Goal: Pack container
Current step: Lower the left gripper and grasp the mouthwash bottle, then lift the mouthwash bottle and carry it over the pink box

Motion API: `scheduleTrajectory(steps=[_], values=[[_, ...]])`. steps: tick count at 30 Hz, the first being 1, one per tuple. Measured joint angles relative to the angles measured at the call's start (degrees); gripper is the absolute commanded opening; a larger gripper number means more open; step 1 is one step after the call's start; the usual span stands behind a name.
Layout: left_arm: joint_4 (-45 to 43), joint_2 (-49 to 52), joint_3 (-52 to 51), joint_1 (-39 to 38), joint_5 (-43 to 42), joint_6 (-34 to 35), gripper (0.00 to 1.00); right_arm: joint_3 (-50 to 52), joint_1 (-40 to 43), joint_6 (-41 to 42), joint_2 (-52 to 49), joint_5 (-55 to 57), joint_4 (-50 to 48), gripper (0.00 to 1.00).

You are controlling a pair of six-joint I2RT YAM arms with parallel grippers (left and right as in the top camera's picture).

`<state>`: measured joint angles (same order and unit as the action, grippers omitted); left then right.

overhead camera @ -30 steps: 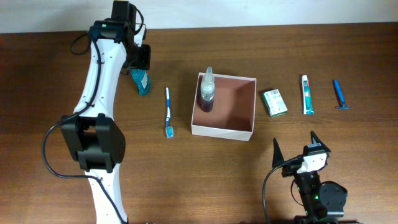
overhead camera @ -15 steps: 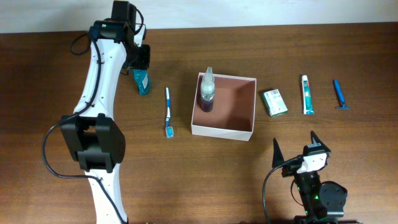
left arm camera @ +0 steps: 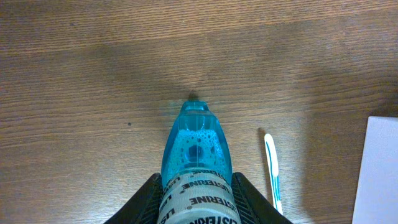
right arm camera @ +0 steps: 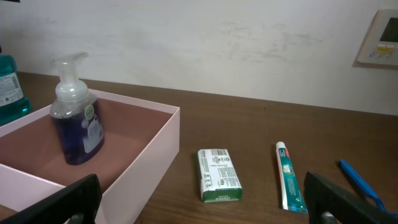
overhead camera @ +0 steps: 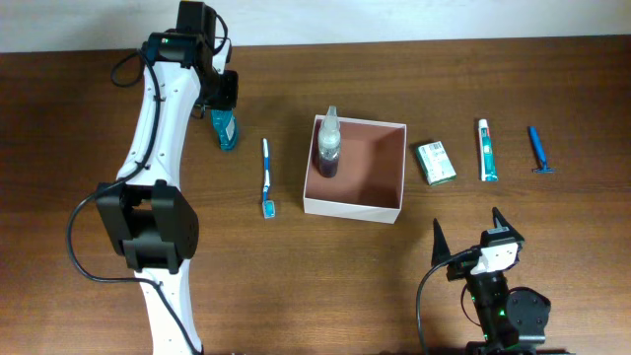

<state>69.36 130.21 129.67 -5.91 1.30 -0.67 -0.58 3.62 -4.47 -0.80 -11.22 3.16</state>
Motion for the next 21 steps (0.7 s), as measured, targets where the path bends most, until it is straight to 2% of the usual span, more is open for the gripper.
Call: scheduleTrajectory(steps=[8,9,10,13,21], values=[[-0.04,0.0,0.0,0.0,0.0,0.0,0.28,0.0,0.0,-0.04,0.0,0.0,0.0,0.99],[-0.04,0.0,0.0,0.0,0.0,0.0,0.27,0.0,0.0,-0.04,0.0,0.0,0.0,0.99],[0.0,0.0,0.11,0.0,0.0,0.0,0.22,0.0,0.0,-0.02,0.0,0.0,0.0,0.99],[0.52,0.11,0.85,0.0,-0.04,0.0,0.21,0.0,0.0,-0.07,0.0,0.0,0.0,0.99],[6.54,0.57,10.56,0.0,-0.04,0.0,0.19,0.0,0.0,-0.02,0.0,0.0,0.0,0.99]])
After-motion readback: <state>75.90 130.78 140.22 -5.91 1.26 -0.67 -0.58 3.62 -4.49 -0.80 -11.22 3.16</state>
